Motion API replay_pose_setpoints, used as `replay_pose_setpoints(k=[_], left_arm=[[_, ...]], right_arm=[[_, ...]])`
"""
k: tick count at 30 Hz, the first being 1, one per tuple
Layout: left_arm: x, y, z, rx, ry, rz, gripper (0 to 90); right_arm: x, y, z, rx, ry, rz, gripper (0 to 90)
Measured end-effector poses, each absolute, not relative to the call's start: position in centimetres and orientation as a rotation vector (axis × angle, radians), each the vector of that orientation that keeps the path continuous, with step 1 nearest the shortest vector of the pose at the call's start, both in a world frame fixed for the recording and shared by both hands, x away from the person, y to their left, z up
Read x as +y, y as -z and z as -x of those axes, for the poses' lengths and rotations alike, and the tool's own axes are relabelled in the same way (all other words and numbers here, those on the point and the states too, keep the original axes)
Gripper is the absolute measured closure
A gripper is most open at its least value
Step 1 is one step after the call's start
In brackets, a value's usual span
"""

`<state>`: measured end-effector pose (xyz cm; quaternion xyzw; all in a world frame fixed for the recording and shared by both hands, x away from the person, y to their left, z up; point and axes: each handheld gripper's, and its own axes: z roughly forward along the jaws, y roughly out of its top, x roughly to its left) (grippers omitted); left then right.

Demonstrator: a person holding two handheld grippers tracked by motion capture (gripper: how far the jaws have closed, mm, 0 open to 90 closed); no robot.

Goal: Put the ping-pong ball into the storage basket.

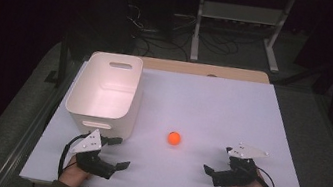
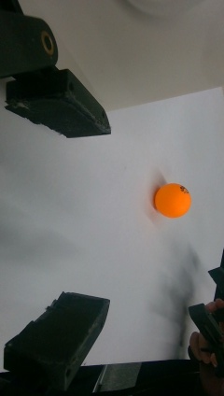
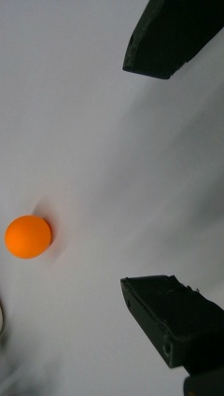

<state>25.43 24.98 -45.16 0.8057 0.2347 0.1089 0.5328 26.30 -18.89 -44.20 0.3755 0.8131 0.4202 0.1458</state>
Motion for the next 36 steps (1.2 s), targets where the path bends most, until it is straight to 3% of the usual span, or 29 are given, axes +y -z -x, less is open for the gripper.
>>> replay_pose_setpoints(k=[36], left_arm=[[25.00,45.17,-25.52,0.561,-0.251,-1.922,14.0]], right_arm=[[-18.00,43.45,-27.04,2.365,-1.204,-1.048,0.0]])
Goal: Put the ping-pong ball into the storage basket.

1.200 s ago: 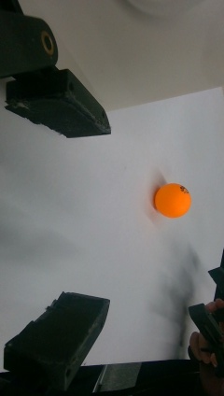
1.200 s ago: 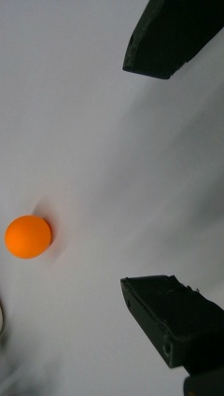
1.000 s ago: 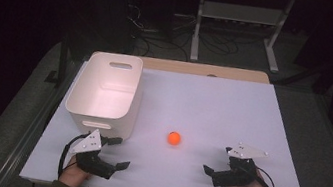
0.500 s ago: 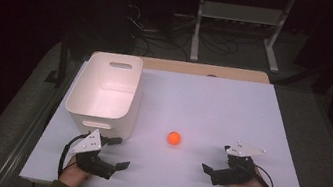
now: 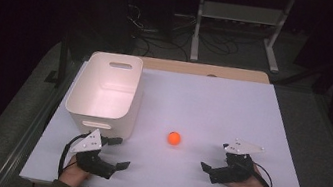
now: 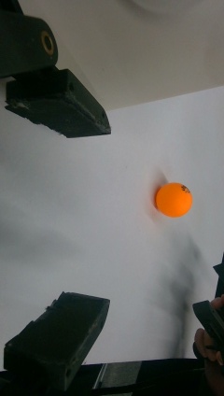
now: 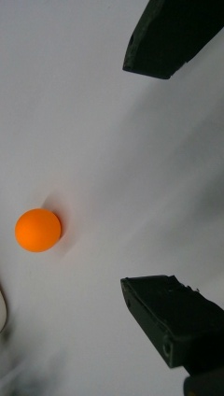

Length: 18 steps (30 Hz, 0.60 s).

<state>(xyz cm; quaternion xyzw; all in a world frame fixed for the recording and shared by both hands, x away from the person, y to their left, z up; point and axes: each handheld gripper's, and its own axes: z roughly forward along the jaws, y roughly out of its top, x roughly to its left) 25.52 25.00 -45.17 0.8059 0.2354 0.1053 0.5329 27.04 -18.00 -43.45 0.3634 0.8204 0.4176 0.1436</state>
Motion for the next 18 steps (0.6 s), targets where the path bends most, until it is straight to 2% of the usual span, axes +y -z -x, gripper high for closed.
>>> replay_pose_setpoints(k=[18], left_arm=[[25.01,45.17,-25.49,0.558,-0.254,-1.919,14.0]], right_arm=[[-17.73,42.94,-27.75,2.365,-1.205,-1.036,0.0]])
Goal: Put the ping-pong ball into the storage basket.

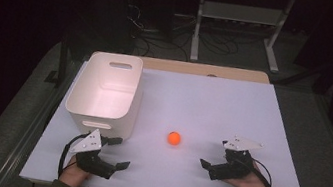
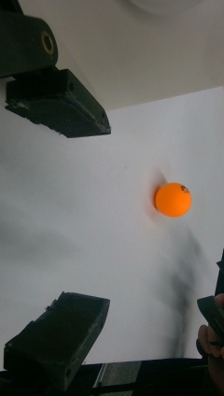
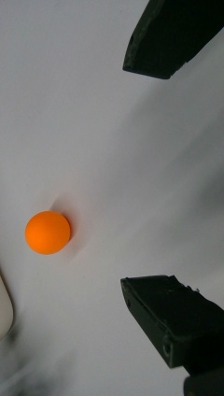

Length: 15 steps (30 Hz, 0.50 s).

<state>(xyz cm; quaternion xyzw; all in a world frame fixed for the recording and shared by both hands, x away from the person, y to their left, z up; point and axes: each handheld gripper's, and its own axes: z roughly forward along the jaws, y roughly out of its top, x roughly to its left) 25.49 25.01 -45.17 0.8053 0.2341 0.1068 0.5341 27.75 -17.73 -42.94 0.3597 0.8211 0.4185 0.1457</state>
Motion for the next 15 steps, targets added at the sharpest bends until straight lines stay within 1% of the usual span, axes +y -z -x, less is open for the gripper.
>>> replay_pose_setpoints(k=[15], left_arm=[[25.00,45.18,-25.50,0.563,-0.253,-1.915,14.0]], right_arm=[[-17.33,42.62,-28.19,2.369,-1.213,-1.020,0.0]])
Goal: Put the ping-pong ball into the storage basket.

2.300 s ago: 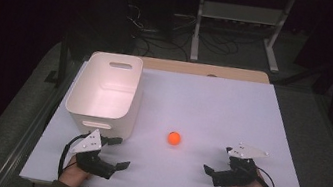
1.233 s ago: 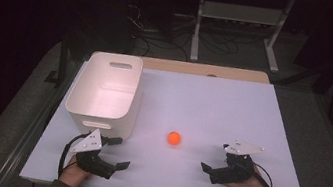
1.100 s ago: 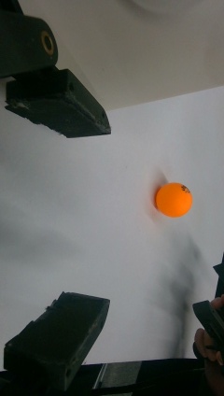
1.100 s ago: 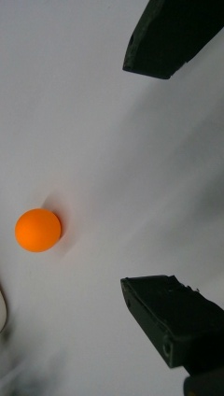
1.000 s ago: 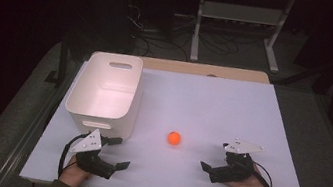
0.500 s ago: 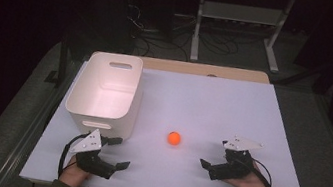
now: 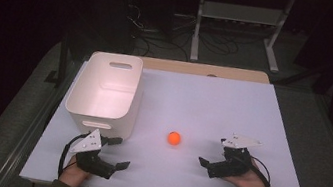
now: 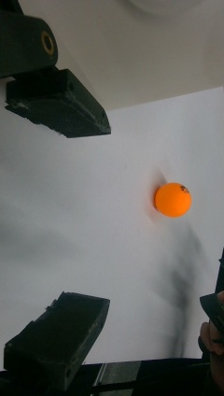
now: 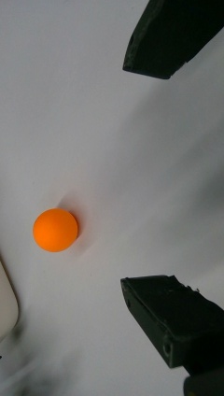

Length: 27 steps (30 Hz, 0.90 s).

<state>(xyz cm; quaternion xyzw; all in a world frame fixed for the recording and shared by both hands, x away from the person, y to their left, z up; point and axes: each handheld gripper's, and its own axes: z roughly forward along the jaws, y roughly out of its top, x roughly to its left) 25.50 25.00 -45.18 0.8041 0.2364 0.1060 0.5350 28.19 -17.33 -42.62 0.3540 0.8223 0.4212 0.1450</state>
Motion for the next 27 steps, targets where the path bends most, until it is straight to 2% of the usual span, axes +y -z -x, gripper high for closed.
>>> replay_pose_setpoints(k=[27], left_arm=[[25.0,45.2,-25.5,0.562,-0.253,-1.916,14.0]], right_arm=[[-16.7,42.1,-29.5,2.372,-1.236,-1.011,0.0]])
